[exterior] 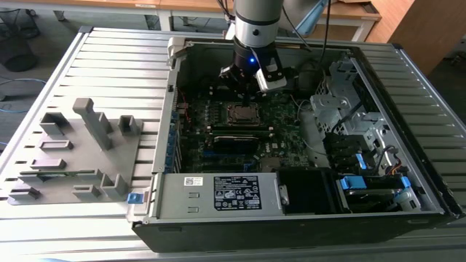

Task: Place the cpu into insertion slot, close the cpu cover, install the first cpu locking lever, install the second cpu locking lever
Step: 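Install the second cpu locking lever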

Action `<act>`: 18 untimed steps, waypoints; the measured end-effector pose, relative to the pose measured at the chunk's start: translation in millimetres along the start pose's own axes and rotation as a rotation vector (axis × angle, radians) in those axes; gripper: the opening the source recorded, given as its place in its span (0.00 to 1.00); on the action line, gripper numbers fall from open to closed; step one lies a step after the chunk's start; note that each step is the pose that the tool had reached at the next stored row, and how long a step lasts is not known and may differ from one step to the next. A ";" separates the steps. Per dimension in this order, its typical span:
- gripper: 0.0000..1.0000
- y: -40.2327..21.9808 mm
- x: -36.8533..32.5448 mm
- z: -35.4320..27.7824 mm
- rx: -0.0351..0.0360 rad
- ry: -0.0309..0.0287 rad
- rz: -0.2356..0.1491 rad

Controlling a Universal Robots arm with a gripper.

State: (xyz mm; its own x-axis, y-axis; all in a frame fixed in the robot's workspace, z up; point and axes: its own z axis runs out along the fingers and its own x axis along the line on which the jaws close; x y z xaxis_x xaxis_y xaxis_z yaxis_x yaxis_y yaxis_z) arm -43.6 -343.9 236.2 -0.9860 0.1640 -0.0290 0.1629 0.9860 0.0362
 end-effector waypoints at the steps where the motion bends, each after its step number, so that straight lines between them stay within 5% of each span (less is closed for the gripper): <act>1: 0.11 0.0 0.0 -0.3 0.0000 0.0000 0.000; 18: 0.11 0.3 -0.2 -6.5 -0.0002 -0.0001 0.000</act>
State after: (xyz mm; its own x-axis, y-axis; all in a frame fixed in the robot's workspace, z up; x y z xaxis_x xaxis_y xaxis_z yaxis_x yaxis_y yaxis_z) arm -43.6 -343.8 242.7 -0.9860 0.1641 -0.0291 0.1630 0.9860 0.0364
